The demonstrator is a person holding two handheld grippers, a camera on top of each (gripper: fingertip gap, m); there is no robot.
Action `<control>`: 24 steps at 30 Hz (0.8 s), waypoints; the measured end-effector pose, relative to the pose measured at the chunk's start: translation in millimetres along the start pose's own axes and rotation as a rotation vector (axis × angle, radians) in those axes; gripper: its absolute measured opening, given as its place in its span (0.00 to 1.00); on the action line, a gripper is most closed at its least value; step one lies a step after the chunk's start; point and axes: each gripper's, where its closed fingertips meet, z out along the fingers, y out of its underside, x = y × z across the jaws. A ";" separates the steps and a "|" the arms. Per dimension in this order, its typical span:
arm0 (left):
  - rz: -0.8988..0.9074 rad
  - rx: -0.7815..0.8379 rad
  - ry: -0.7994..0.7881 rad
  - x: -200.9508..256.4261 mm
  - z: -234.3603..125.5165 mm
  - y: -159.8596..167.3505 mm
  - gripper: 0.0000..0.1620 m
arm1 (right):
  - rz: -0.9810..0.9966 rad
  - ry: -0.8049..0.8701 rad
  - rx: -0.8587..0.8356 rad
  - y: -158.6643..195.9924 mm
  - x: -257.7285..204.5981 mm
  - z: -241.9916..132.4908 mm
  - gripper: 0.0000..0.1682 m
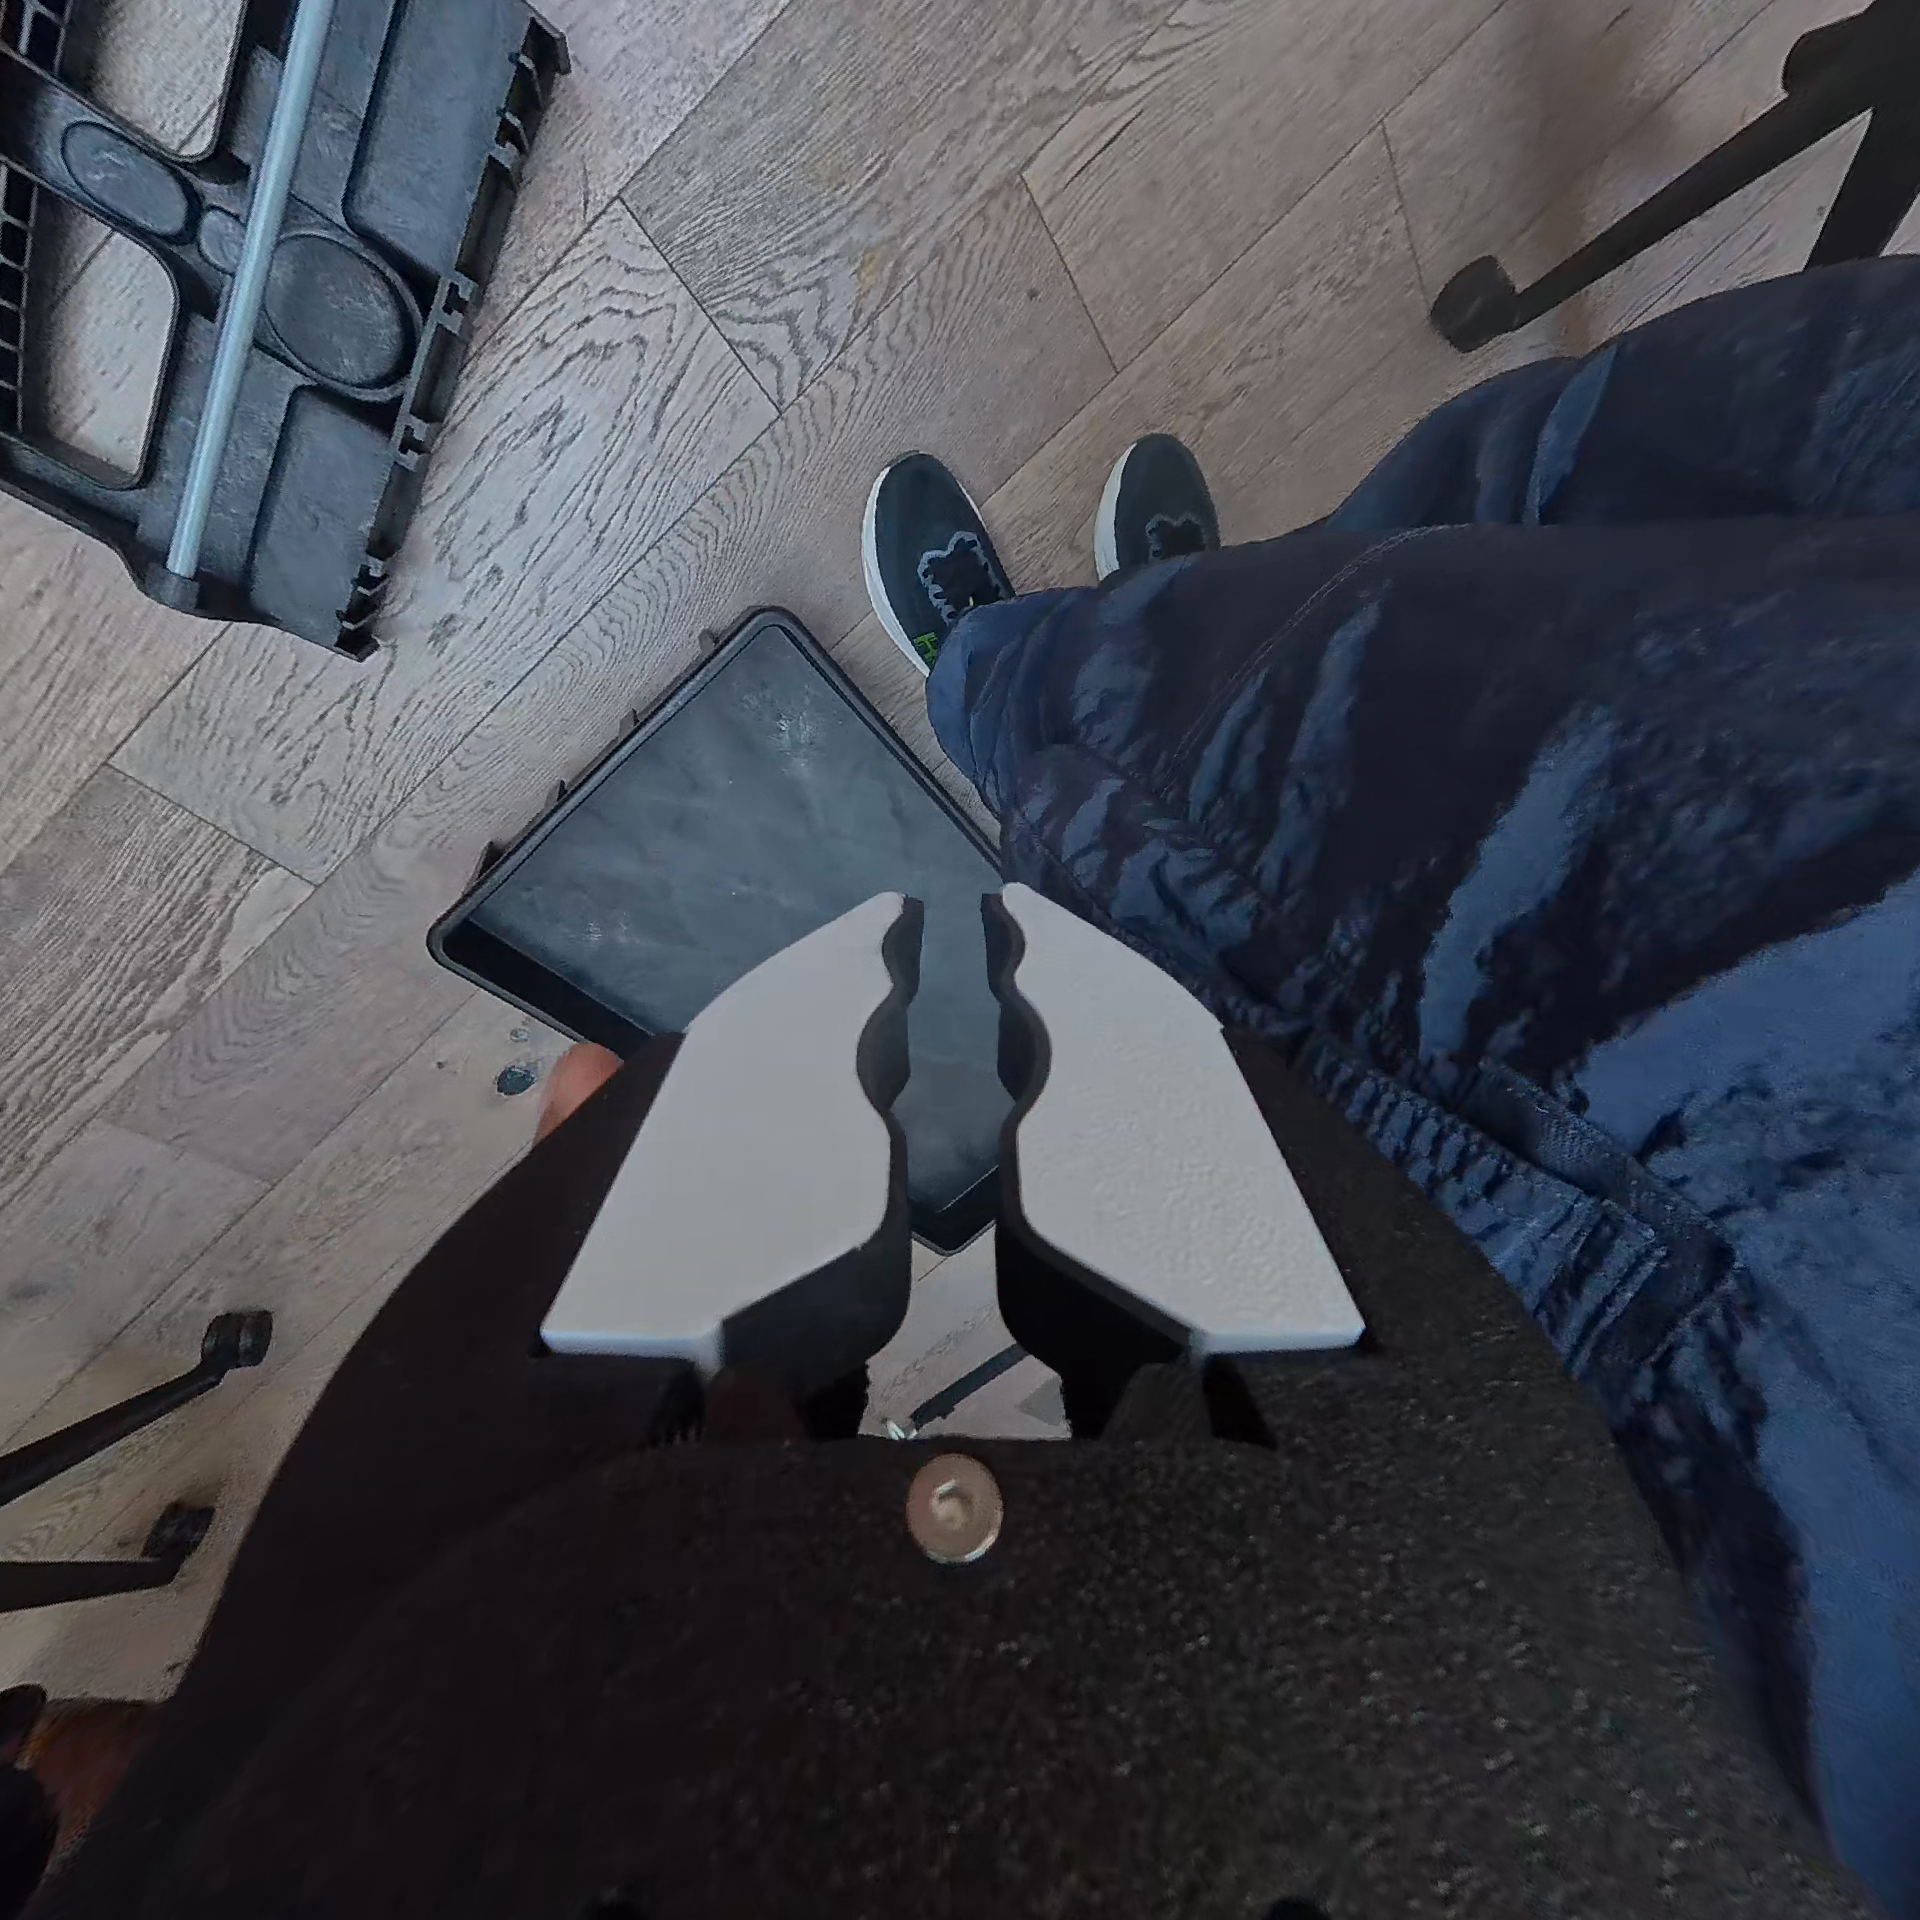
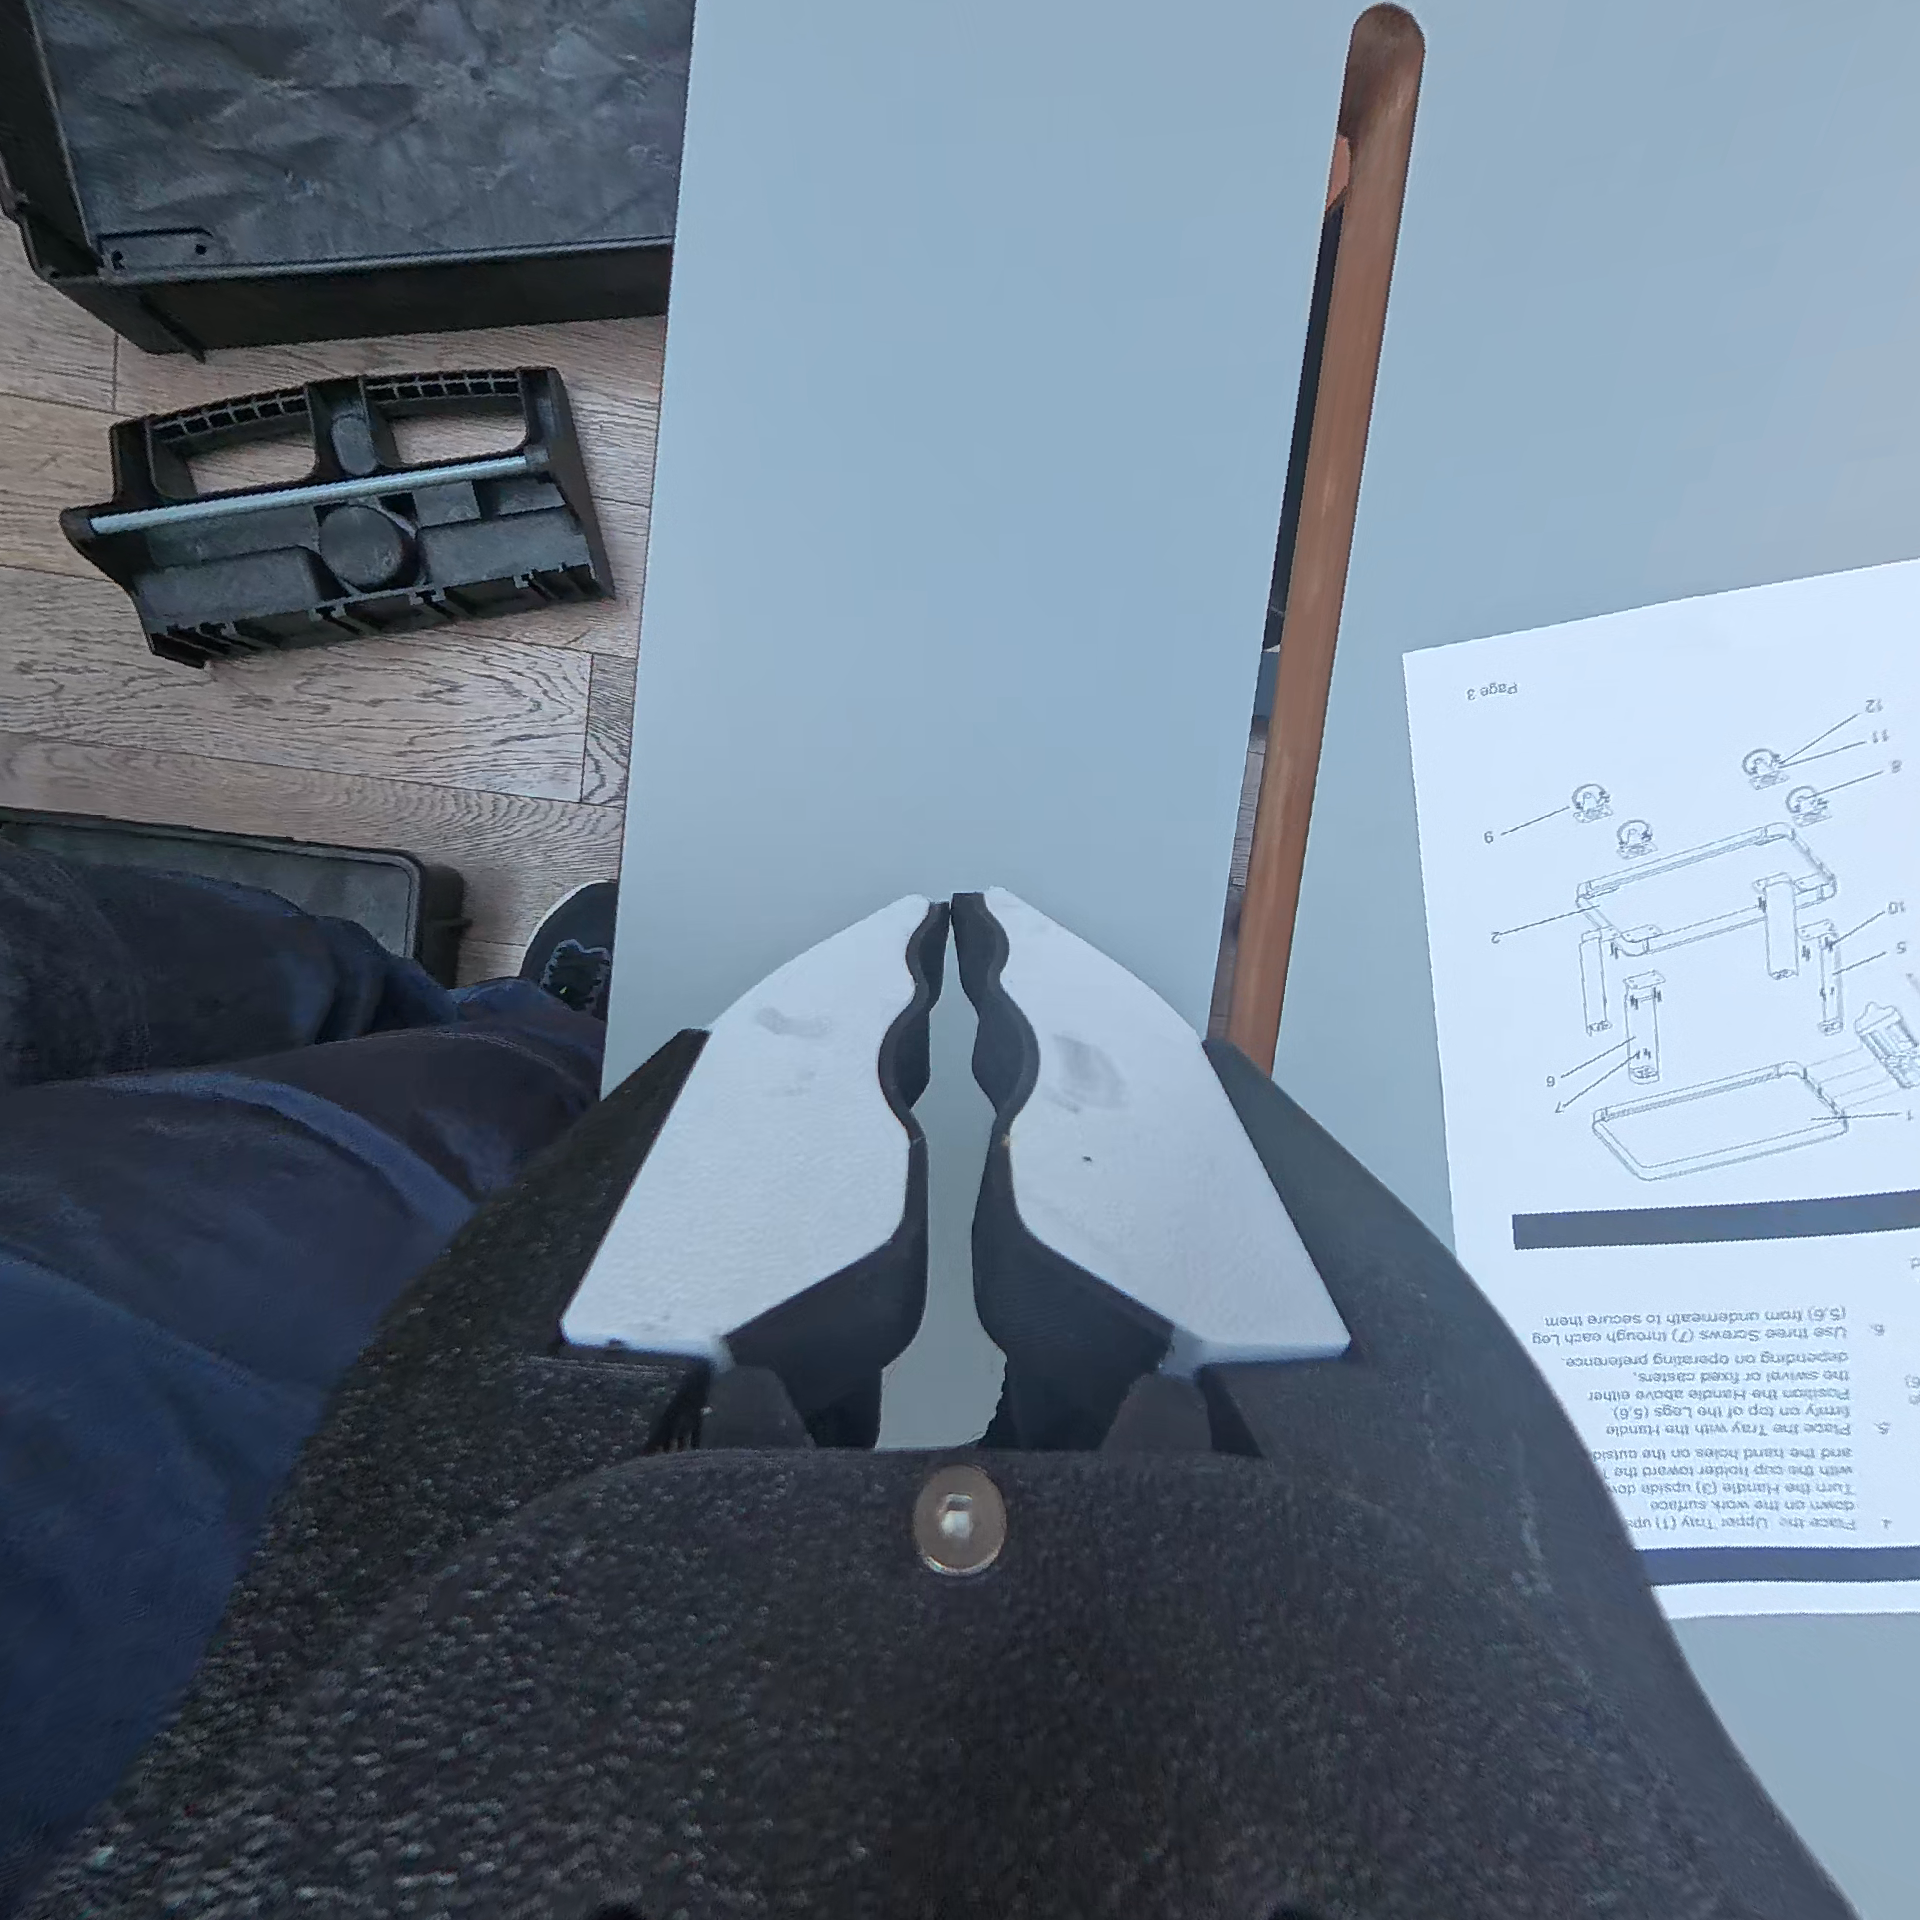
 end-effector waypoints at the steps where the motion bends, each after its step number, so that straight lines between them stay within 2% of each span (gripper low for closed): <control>1: 0.006 0.004 0.007 2.7 1.2 -3.8 0.07 | 0.002 0.004 -0.001 -0.4 1.6 -1.2 0.01; 7: 0.140 0.022 0.034 27.4 6.9 -43.0 0.07 | 0.037 0.044 -0.014 13.9 10.4 -14.8 0.02; 14: 0.285 0.019 0.063 53.7 12.8 -77.6 0.07 | 0.128 0.092 -0.058 62.6 12.4 -37.9 0.03; 24: 0.416 -0.112 0.088 83.5 44.0 -59.9 0.08 | 0.323 0.185 -0.114 161.5 15.1 -89.1 0.05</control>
